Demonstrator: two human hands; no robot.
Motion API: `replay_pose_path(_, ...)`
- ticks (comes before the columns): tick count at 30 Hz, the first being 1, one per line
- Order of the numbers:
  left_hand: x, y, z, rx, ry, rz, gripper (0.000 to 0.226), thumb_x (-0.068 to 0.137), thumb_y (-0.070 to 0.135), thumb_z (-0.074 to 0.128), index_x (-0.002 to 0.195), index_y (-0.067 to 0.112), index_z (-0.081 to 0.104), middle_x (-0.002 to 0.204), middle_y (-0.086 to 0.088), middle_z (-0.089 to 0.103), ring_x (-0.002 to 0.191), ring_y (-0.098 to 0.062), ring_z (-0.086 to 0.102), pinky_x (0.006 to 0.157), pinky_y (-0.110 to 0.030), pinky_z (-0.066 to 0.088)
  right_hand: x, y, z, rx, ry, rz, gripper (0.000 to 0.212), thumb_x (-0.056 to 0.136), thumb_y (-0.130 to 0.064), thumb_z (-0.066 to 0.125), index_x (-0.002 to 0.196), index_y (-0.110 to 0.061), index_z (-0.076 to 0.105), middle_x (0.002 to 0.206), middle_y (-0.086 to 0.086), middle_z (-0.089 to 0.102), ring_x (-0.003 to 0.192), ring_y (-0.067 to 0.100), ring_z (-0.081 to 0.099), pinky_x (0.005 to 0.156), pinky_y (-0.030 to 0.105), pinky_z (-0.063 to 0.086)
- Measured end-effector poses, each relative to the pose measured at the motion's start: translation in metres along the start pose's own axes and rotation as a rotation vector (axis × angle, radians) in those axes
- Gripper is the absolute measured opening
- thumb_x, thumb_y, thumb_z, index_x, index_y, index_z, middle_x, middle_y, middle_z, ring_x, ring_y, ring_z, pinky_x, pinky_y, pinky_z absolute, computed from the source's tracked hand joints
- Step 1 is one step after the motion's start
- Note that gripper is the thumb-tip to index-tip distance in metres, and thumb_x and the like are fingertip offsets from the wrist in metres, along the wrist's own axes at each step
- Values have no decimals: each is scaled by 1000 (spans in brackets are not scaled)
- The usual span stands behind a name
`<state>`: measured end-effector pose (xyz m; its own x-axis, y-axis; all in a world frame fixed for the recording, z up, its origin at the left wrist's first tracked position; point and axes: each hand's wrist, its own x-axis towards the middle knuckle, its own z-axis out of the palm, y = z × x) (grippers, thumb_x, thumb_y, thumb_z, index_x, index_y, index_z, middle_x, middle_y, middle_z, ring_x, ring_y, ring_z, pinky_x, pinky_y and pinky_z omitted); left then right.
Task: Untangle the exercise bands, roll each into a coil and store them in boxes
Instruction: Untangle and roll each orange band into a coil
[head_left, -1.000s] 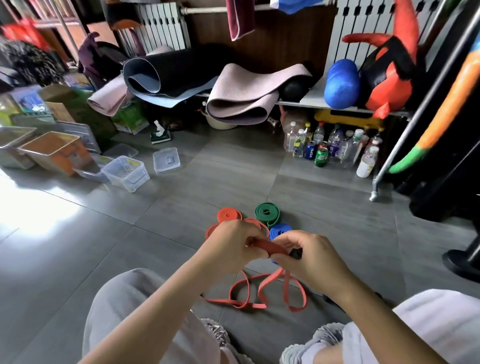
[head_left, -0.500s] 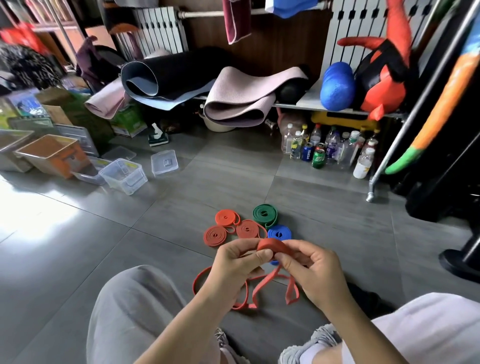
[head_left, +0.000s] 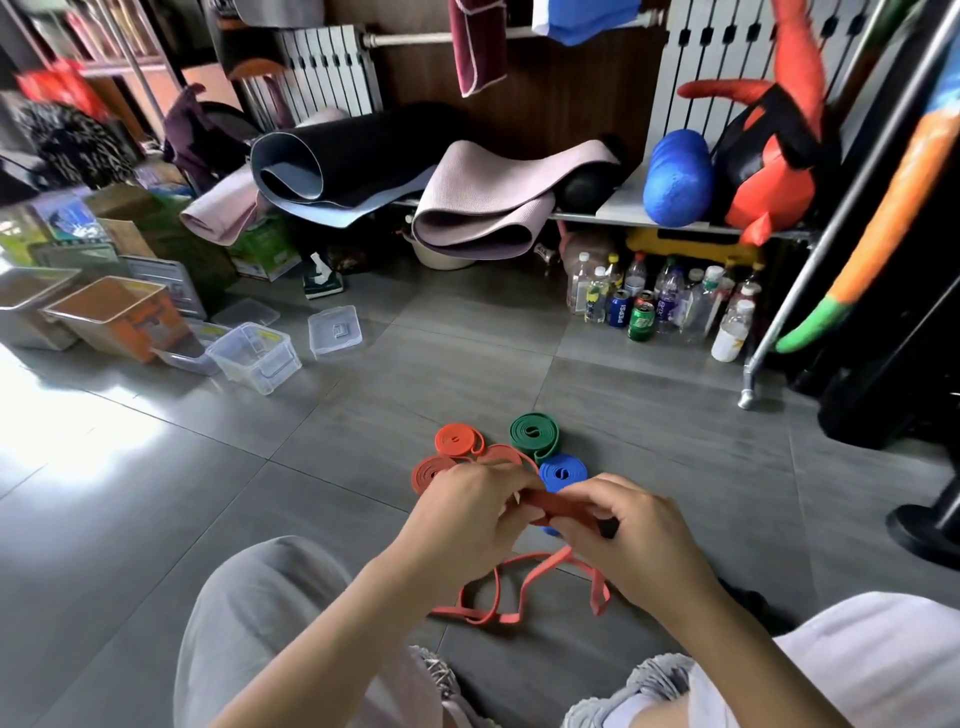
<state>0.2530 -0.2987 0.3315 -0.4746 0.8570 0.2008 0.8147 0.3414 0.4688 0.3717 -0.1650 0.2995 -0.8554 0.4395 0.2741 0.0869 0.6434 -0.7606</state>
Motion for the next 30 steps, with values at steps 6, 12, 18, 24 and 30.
replay_pose_path(6, -3, -7, 1, -611, 137, -186, 39, 81, 1, 68, 76, 39, 72, 75, 11, 72, 69, -3, 64, 62, -15, 48, 3, 0, 1, 228, -3, 41, 18, 74, -12, 78, 90, -19, 76, 83, -3, 69, 78, 12, 65, 77, 32, 52)
replay_pose_path(12, -7, -6, 19, -1305, 139, -354, 15, 76, 15, 68, 88, 20, 76, 80, -3, 73, 71, -10, 65, 55, -19, 48, 3, -10, 10, 707, 12, 156, 22, 69, -18, 70, 81, -37, 76, 80, -6, 75, 76, 9, 71, 75, 20, 54)
replay_pose_path(18, 9, -10, -10, -383, 92, -115, 26, 79, 18, 74, 101, 30, 68, 95, 11, 66, 82, -9, 61, 76, -22, 48, 17, -4, -5, 343, -68, 144, 31, 77, -5, 73, 83, -35, 71, 79, -6, 73, 76, 15, 70, 77, 38, 56)
replay_pose_path(24, 31, 9, -39, 204, -81, 67, 19, 86, 33, 62, 105, 32, 66, 92, 13, 63, 84, -11, 57, 70, -23, 41, 41, -16, -24, -74, -164, -105, 12, 78, -21, 72, 81, -33, 72, 74, -6, 64, 69, 10, 60, 66, 25, 47)
replay_pose_path(30, 31, 6, -38, -550, 141, -163, 40, 77, 4, 73, 70, 42, 67, 66, 10, 71, 58, -3, 65, 60, -15, 50, 42, -21, -29, 393, -1, 20, 32, 75, -13, 76, 82, -44, 71, 82, -15, 73, 78, 5, 70, 70, 17, 53)
